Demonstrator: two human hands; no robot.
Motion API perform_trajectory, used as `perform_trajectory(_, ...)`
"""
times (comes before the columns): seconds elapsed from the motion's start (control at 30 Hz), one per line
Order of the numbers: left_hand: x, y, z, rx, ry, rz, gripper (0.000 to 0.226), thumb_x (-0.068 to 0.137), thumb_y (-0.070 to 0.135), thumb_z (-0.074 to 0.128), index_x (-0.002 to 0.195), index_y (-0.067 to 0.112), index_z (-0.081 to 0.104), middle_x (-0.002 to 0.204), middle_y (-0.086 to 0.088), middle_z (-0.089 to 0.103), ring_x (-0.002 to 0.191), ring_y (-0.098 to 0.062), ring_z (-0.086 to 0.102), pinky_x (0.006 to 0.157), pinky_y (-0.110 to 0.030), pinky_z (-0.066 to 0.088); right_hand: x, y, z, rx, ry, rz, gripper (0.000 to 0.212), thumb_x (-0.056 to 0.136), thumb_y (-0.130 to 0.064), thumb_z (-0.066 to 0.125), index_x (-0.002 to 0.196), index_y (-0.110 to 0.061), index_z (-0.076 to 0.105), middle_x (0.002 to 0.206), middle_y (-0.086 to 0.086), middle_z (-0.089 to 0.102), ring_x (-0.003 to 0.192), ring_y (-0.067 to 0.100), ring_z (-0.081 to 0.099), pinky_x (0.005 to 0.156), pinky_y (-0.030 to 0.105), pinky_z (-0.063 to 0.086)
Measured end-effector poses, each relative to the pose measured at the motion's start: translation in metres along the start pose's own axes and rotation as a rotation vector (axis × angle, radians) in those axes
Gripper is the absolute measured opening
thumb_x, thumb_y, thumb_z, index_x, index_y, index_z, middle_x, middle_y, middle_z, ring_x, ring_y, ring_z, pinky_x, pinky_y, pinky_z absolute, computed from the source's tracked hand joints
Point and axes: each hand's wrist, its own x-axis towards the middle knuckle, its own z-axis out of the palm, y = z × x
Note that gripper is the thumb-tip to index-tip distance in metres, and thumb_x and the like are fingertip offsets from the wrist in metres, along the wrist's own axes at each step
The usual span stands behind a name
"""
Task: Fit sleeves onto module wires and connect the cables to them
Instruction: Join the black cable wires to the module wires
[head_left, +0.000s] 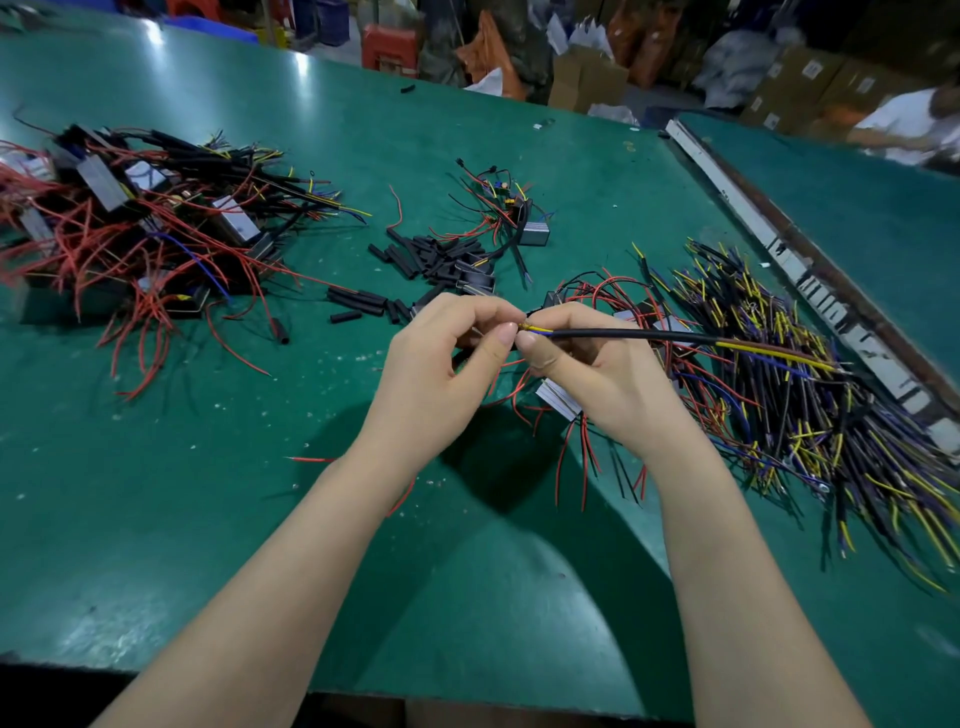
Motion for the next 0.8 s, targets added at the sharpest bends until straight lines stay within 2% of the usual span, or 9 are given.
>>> perform_trajectory(0.13,0.0008,-0.0014,-0.0011,0.085,-0.015,0.075,0.022,0.092,0.015,0.057,0.113,0.020,0.065,0.088,0.008,0.055,0.081,-0.004,0.053,0.078,-0.019,0.043,-0.0005,-0.0035,0.0025,-0.015,0.017,-0.006,0.014,0.082,-0.036,0.061,0.089,-0.024,0.064,0.085,0.002,0.065,0.080,0.017,0.061,0.078,0.044,0.050)
perform_trajectory(0.27,0.0012,-0.0028,-0.0023,0.144,-0.009,0.126,0.015,0.092,0.011,0.058,0.102,0.013,0.069,0.091,-0.003,0.061,0.083,-0.012,0.055,0.076,-0.021,0.043,0.0002,-0.0033,0.0028,-0.016,0.021,-0.030,0.014,0.083,-0.038,0.058,0.095,-0.031,0.062,0.083,-0.005,0.064,0.075,0.018,0.060,0.073,0.038,0.050)
perform_trajectory(0.4,0.0013,-0.0040,0.0008,0.159,0.000,0.090,0.009,0.091,0.006,0.056,0.095,0.007,0.065,0.089,0.000,0.058,0.082,-0.008,0.051,0.076,-0.015,0.039,0.0013,-0.0017,0.0039,0.078,-0.005,-0.060,0.026,0.087,-0.032,0.063,0.112,-0.033,0.056,0.084,0.001,0.063,0.068,0.015,0.056,0.066,0.035,0.048)
perform_trajectory(0.5,0.0010,-0.0029,0.0007,0.097,-0.004,0.021,0.010,0.092,0.008,0.054,0.094,0.013,0.061,0.089,0.006,0.056,0.082,-0.001,0.049,0.077,-0.008,0.037,0.0013,-0.0009,0.0042,0.060,-0.017,-0.091,0.029,0.087,-0.025,0.063,0.113,-0.034,0.057,0.090,-0.001,0.062,0.075,0.010,0.056,0.070,0.036,0.046)
perform_trajectory(0.63,0.0020,-0.0008,-0.0004,0.003,-0.042,-0.106,0.015,0.096,0.012,0.053,0.090,0.025,0.055,0.087,0.016,0.056,0.078,0.011,0.048,0.073,-0.009,0.035,-0.0001,-0.0040,0.0031,0.107,0.004,-0.133,0.026,0.086,-0.016,0.064,0.110,-0.028,0.062,0.104,0.004,0.063,0.088,0.009,0.059,0.080,0.032,0.048)
perform_trajectory(0.7,0.0029,0.0000,-0.0014,-0.042,-0.037,-0.158,0.020,0.096,0.013,0.052,0.087,0.030,0.055,0.083,0.018,0.055,0.074,0.013,0.048,0.070,-0.009,0.035,0.0002,-0.0045,0.0015,0.117,-0.007,-0.148,0.021,0.086,-0.011,0.065,0.104,-0.022,0.065,0.104,0.002,0.064,0.094,0.011,0.060,0.085,0.031,0.048)
perform_trajectory(0.8,0.0032,0.0006,-0.0030,-0.072,-0.048,-0.189,0.020,0.097,0.014,0.051,0.087,0.030,0.055,0.077,0.019,0.053,0.067,0.014,0.047,0.064,-0.006,0.034,0.0012,-0.0032,0.0016,0.131,-0.015,-0.133,0.016,0.086,-0.008,0.065,0.096,-0.021,0.068,0.096,-0.009,0.066,0.092,0.008,0.061,0.084,0.024,0.046)
